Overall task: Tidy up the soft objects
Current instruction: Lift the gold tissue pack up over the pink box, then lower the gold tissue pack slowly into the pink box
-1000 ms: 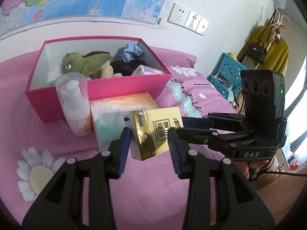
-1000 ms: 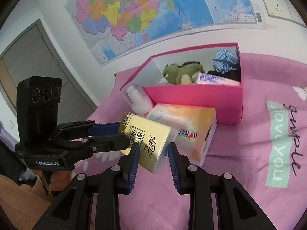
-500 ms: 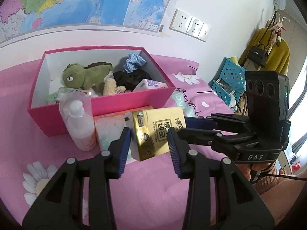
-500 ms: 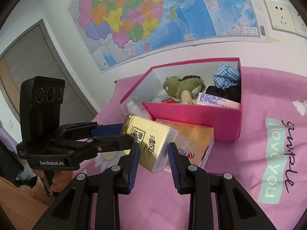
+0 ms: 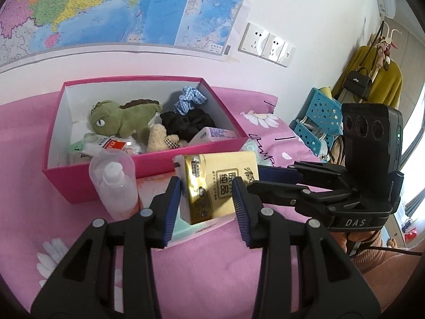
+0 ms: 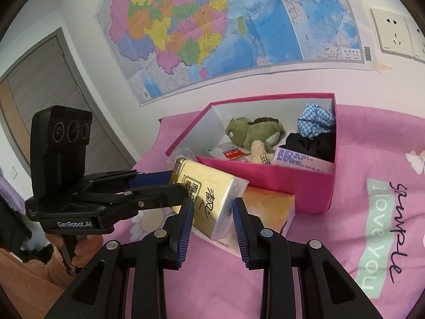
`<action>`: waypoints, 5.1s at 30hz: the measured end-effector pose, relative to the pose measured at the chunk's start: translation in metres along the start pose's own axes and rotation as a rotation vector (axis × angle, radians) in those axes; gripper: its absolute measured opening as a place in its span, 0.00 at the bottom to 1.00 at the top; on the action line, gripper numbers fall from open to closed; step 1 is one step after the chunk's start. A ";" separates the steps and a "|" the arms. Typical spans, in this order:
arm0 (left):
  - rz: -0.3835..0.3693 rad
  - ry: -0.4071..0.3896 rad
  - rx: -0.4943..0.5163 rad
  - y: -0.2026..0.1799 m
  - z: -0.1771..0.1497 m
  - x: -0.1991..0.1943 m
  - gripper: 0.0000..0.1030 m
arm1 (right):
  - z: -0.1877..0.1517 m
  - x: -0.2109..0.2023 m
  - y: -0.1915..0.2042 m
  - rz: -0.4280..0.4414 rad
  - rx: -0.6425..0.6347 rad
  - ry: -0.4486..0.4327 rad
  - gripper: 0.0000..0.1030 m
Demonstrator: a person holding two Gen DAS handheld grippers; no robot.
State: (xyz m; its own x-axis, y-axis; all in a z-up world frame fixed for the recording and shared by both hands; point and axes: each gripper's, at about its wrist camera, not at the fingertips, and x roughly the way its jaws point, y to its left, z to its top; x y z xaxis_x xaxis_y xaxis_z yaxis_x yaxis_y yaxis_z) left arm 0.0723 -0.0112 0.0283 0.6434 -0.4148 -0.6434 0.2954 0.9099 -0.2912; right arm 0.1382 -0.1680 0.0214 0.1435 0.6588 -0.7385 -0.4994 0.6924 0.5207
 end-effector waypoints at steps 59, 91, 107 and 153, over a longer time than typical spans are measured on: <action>0.028 -0.022 -0.016 0.014 0.032 0.005 0.40 | 0.039 0.012 -0.006 -0.002 -0.023 -0.045 0.30; 0.044 -0.024 -0.019 0.023 0.047 0.013 0.40 | 0.054 0.022 -0.013 -0.008 -0.022 -0.057 0.30; 0.060 -0.029 -0.026 0.029 0.055 0.015 0.40 | 0.060 0.027 -0.014 -0.019 -0.019 -0.065 0.30; 0.076 -0.010 -0.038 0.039 0.066 0.025 0.40 | 0.069 0.033 -0.019 -0.025 -0.003 -0.064 0.30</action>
State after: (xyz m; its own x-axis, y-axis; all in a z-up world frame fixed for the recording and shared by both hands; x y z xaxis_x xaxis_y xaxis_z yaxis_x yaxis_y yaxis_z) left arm 0.1471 0.0135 0.0476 0.6701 -0.3445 -0.6575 0.2184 0.9381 -0.2689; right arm 0.2115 -0.1392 0.0160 0.2104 0.6589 -0.7222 -0.4979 0.7080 0.5009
